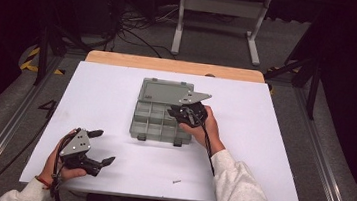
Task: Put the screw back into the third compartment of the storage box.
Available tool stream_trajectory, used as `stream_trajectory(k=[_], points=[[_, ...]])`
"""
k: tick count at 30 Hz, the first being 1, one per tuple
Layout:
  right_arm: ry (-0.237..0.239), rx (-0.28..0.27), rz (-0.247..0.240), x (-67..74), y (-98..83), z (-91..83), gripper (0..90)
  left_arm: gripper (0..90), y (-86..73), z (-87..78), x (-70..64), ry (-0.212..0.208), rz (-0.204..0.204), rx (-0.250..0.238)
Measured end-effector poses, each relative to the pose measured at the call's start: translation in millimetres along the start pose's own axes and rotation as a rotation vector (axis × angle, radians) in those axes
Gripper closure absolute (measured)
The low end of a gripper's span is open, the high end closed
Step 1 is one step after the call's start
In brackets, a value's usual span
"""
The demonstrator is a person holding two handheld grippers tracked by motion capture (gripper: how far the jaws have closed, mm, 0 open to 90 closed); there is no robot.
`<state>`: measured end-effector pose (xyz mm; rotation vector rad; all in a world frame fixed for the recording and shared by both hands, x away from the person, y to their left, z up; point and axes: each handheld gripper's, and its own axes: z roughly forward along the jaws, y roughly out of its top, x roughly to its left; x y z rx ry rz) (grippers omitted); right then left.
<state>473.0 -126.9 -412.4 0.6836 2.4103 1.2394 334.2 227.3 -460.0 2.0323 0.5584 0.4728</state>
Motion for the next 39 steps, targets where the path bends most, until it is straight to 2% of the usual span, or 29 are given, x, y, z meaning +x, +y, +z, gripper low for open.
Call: stream_trajectory(k=[6,14,17,19,25,27,30,31,36,39], points=[[0.015,-0.043,-0.022,11.7,1.5,-16.0,72.1,5.4,-0.2,1.0,-0.1,-0.004,0.001,0.007],[0.029,-0.080,-0.053,25.9,-3.9,-38.9,63.1,5.4,-0.1,1.6,-1.1,-0.001,0.013,0.019],[0.039,-0.080,-0.073,32.2,-11.8,-51.1,55.7,5.4,-0.2,1.3,-1.4,-0.001,0.012,0.018],[0.042,-0.083,-0.074,33.3,-13.9,-54.1,53.6,5.4,0.0,0.6,-1.2,0.000,0.016,0.016],[0.058,-0.106,-0.078,39.0,-25.9,-75.7,39.1,5.3,-1.0,-0.5,-0.4,0.007,0.014,0.017],[0.048,-0.115,-0.086,41.3,-31.4,-80.4,34.6,5.2,-0.6,-1.2,-0.7,0.008,0.018,0.015],[0.059,-0.122,-0.082,42.3,-38.7,-84.4,28.9,5.2,-0.6,-1.3,-0.8,0.009,0.015,0.014],[0.037,-0.113,-0.089,44.4,-44.0,-87.3,23.1,5.2,-0.6,-1.1,-0.6,0.007,0.014,0.013],[0.037,-0.088,-0.105,47.8,-54.4,-92.8,15.9,5.2,-0.3,-0.8,-1.2,0.008,0.014,0.014],[0.053,-0.094,-0.087,47.3,-61.1,-96.1,13.3,5.2,0.1,-0.9,-1.5,0.011,0.014,0.012]])
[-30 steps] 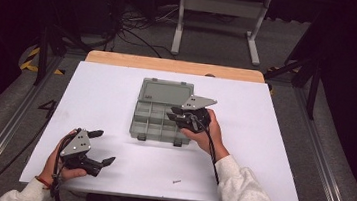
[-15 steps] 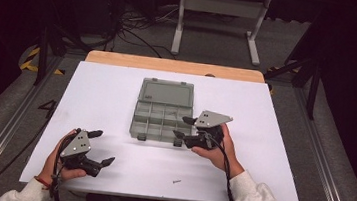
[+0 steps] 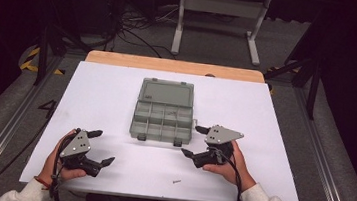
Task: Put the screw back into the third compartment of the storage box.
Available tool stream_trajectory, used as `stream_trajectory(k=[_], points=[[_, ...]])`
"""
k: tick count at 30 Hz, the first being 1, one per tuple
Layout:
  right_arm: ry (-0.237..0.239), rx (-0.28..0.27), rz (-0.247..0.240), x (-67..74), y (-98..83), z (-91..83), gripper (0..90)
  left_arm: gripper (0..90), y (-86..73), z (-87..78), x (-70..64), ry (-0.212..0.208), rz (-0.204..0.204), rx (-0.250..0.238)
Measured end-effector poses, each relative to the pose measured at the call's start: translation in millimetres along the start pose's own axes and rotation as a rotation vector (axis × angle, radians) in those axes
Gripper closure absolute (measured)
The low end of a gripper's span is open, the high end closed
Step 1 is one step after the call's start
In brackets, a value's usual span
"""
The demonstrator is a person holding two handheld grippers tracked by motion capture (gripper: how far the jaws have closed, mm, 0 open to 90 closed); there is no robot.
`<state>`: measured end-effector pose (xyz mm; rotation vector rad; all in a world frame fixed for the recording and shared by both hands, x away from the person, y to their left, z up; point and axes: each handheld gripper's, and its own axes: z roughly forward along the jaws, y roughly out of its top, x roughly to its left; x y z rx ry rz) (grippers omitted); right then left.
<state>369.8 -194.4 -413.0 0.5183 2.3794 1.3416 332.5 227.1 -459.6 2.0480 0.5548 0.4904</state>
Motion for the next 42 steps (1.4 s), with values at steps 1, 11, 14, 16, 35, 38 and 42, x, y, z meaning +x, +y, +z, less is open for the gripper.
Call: stream_trajectory(k=[1,11,14,16,35,38,42], points=[[0.002,0.003,-0.005,0.3,-1.9,-0.8,12.5,5.2,0.1,-0.1,0.1,0.001,0.002,0.001],[0.057,0.039,0.002,15.1,-18.1,-10.4,12.2,5.1,0.6,0.0,-0.8,0.006,0.003,0.002],[0.080,0.087,-0.022,23.5,-23.6,-7.4,13.0,5.1,0.6,0.2,-0.6,0.006,0.002,0.003],[0.097,0.119,-0.045,28.1,-26.4,-5.2,17.6,5.1,0.7,0.2,-0.7,0.007,0.003,0.003],[0.264,0.248,-0.068,51.9,-35.5,18.4,43.0,5.0,1.1,1.4,-1.1,0.000,0.006,0.005],[0.270,0.246,-0.069,52.5,-34.2,20.3,47.0,5.0,1.0,1.5,-0.6,0.000,0.003,0.006],[0.276,0.237,-0.070,54.9,-32.3,22.8,59.8,5.1,1.4,1.8,-1.0,0.000,0.003,0.006]])
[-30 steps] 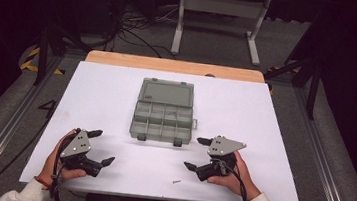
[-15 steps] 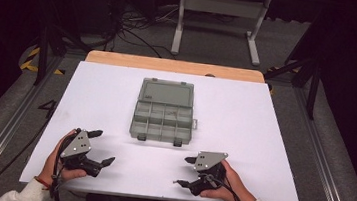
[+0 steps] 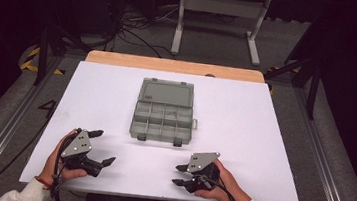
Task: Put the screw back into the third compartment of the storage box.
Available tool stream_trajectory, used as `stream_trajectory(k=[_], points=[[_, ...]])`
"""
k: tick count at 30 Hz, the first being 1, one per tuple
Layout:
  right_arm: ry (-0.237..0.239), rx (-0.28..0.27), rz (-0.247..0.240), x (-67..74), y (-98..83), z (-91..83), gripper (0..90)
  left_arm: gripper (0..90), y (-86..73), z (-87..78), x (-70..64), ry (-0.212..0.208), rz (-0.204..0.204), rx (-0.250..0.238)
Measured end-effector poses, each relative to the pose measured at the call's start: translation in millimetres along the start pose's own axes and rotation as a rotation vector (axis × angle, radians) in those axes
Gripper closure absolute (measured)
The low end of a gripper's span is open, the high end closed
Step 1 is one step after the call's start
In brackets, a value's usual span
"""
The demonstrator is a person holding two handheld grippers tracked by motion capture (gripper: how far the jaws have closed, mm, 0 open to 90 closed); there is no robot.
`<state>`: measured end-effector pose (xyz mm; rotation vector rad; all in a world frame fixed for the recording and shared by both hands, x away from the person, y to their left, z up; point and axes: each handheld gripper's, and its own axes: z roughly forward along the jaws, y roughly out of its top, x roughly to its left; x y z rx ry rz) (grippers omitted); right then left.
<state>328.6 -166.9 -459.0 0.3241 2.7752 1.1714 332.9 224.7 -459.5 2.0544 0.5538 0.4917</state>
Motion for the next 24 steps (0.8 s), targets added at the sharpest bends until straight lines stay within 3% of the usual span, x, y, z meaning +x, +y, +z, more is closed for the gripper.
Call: stream_trajectory(k=[7,10,16,24], points=[[0.033,-0.001,-0.030,2.4,2.9,2.6,83.2,5.1,-0.2,0.0,0.2,-0.002,0.002,0.001],[0.038,-0.003,-0.027,2.1,3.0,3.0,88.3,5.1,-0.2,0.0,0.1,-0.003,0.003,0.000],[0.038,-0.009,-0.019,2.0,2.3,2.4,88.7,5.1,-0.4,-0.4,0.1,-0.004,0.001,-0.002],[0.002,-0.004,-0.015,-3.2,-1.0,-3.0,88.7,5.1,0.4,-0.9,-0.3,-0.004,0.002,-0.007]])
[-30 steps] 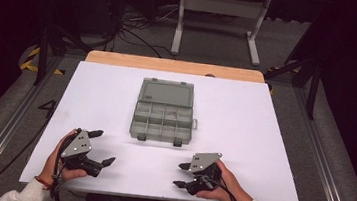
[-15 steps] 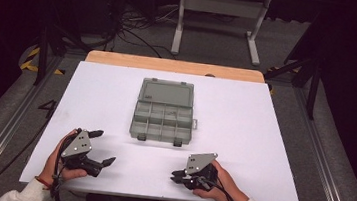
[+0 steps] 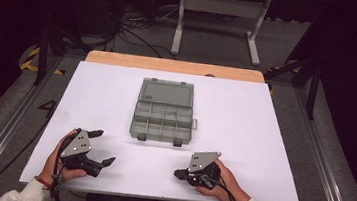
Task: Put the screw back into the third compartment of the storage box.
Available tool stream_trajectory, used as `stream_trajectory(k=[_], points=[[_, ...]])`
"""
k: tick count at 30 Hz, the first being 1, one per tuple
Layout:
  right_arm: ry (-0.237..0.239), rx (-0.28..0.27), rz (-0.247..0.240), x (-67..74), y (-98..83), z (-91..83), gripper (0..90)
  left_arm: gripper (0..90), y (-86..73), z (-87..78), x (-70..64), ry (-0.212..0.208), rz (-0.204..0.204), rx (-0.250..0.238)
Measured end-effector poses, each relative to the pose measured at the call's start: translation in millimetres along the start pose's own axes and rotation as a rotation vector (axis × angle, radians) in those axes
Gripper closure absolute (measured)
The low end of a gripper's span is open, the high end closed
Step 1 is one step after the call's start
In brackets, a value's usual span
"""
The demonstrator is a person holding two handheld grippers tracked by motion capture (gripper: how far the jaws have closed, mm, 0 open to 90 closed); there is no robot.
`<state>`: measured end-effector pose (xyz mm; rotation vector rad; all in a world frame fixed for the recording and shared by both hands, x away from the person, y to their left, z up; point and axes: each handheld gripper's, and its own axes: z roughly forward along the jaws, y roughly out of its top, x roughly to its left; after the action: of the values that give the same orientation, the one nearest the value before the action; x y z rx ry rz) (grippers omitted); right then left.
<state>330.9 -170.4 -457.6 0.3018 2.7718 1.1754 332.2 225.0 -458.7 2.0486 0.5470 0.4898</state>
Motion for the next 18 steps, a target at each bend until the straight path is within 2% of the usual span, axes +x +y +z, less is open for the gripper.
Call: stream_trajectory(k=[9,18], points=[[-0.026,-0.034,0.020,-4.6,0.1,-9.4,88.8,5.1,-0.6,0.2,1.2,-0.001,-0.005,0.000],[-0.046,-0.051,0.014,-6.9,2.3,-14.4,88.8,5.1,-0.6,0.2,1.2,0.000,-0.005,0.001]])
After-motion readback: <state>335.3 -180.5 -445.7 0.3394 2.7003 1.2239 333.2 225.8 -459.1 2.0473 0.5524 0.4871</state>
